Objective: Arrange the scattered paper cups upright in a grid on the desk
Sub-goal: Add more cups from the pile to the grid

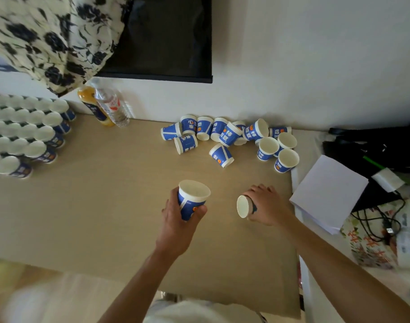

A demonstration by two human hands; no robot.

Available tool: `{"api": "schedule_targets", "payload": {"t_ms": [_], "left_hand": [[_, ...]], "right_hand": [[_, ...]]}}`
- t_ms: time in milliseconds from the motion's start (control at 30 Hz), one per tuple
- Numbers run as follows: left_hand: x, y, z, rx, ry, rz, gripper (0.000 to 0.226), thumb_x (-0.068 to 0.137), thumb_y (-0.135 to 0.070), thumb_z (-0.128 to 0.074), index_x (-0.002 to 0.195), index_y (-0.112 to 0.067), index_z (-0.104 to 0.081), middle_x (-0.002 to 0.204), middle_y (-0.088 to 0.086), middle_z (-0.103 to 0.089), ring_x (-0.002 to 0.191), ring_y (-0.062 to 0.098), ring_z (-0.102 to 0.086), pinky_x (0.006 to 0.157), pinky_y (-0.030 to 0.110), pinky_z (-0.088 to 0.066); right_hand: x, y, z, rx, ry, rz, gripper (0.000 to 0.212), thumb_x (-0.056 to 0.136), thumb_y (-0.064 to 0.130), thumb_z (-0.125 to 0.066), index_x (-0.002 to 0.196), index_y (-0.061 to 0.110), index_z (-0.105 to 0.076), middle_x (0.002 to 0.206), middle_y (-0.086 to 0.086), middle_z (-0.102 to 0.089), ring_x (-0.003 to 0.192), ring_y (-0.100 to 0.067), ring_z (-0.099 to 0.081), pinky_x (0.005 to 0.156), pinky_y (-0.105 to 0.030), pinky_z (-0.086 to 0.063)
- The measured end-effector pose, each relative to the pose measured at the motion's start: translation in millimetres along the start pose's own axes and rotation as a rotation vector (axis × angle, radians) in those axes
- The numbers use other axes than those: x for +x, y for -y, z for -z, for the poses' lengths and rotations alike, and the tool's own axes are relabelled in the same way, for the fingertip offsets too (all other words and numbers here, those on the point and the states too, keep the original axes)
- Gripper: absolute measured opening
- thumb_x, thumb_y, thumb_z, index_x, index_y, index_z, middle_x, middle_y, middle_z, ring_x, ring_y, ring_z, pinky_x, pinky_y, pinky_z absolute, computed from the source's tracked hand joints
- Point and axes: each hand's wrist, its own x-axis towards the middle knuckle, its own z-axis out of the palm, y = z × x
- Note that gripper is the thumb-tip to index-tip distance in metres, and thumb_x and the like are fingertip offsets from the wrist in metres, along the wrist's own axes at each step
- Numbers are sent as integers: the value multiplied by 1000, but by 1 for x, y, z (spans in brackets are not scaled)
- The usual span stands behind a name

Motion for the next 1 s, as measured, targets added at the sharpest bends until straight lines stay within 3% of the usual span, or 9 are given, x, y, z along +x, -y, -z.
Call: {"api": "schedule_targets", "payload": {"t_ms": [100,200,300,367,467,600,800,900,1000], "left_hand": [[-4,2,12,21,-106,-29,52,71,-49,-73,117,-37,-52,111,-17,-56,105,15,-60,91,44,-51],[-6,3,29,28,-167,-35,57,70,-38,-83,120,-36,-54,111,-18,-55,103,10,-60,90,43,-52],[-8,6,49,29,-207,-51,60,69,-31,-86,122,-32,-57,110,-16,-60,99,3,-60,86,34,-52],[-10,10,61,27,-230,-55,60,68,-29,-87,121,-29,-59,108,-15,-63,98,-3,-59,81,22,-48],[-15,21,86,8,-242,-43,62,69,-18,-89,122,-28,-58,109,-14,-67,101,-3,-60,78,3,-40],[-26,35,128,-15,-278,-37,62,71,-22,-89,123,-31,-56,107,-18,-68,101,-7,-60,76,0,-39],[-52,57,201,-90,-393,-41,59,72,-19,-88,121,-30,-57,102,-19,-69,98,-12,-59,75,-1,-39],[-64,74,239,-131,-444,-43,59,72,-18,-87,120,-32,-56,101,-18,-69,97,-11,-59,74,-1,-39],[-75,91,273,-162,-487,-50,57,72,-17,-87,118,-34,-56,101,-18,-70,98,-8,-61,75,1,-40]], "right_hand": [[-5,19,5,522,-223,-157,66,63,40,-87,119,23,-58,114,8,-64,106,-15,-60,91,-32,-45],[-11,53,22,949,-317,-263,57,62,25,-90,110,25,-60,101,14,-66,92,2,-60,72,-8,-43],[-14,92,36,1162,-368,-255,55,65,17,-90,109,30,-61,100,13,-69,92,-1,-64,74,-14,-48],[-16,117,38,1246,-423,-251,54,65,13,-91,107,30,-63,99,10,-70,90,-10,-67,74,-22,-53],[-19,162,47,1347,-477,-244,52,67,5,-90,108,23,-63,103,4,-71,90,-12,-68,72,-20,-55],[-20,224,60,1419,-510,-226,52,68,-1,-88,110,17,-63,106,0,-70,87,0,-67,70,-13,-52],[-12,322,69,1411,-501,-107,58,65,7,-93,111,26,-63,109,7,-71,98,-9,-68,81,-28,-54],[-11,371,73,1431,-454,-66,65,58,25,-95,114,27,-63,112,9,-70,104,-13,-68,86,-35,-55],[-9,413,72,1440,-437,-43,74,50,38,-92,116,26,-62,113,9,-69,106,-12,-67,82,-28,-56]]}}
